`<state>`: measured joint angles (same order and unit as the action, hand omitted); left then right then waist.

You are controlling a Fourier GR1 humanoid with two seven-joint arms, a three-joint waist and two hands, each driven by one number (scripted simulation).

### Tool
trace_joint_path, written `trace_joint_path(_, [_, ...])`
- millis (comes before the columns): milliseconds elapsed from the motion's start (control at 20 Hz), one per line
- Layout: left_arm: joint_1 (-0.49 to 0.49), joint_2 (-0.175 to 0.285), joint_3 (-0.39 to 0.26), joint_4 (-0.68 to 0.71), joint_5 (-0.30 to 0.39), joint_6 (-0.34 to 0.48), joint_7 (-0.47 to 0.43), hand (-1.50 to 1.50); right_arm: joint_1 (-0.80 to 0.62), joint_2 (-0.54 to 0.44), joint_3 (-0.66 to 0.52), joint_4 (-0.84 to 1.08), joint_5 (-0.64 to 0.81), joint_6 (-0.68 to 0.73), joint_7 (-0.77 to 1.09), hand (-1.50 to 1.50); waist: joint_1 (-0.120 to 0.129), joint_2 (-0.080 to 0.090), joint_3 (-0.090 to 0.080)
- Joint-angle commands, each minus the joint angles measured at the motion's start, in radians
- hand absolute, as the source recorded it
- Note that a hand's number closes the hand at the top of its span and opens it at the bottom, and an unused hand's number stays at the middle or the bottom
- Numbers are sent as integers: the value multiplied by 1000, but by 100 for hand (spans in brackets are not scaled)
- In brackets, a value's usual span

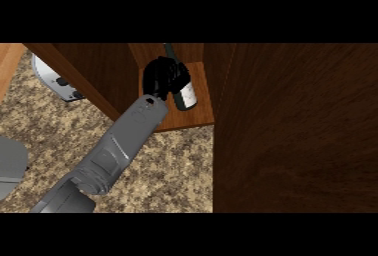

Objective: Pick up the wine, place it into the cabinet and close the cabinet

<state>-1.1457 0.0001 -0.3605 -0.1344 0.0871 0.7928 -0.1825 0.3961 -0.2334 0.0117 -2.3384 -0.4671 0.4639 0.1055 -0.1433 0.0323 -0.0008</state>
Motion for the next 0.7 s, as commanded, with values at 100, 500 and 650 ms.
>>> trace_joint_path(100, [-34, 0, -60, 41, -35, 46, 133, 150, -27, -15, -18, -44, -87, -25, 41, -150, -5, 3, 0])
trace_joint_path(500, [-8, 0, -91, 63, -71, 127, 144, -150, 1, -2, 20, -56, -66, -2, 20, -150, -13, 10, -1])
trace_joint_path(650, [-8, 0, -120, 93, -100, 111, 182, -150, 23, -8, -5, -39, -77, 6, 8, -150, -10, 6, 0])
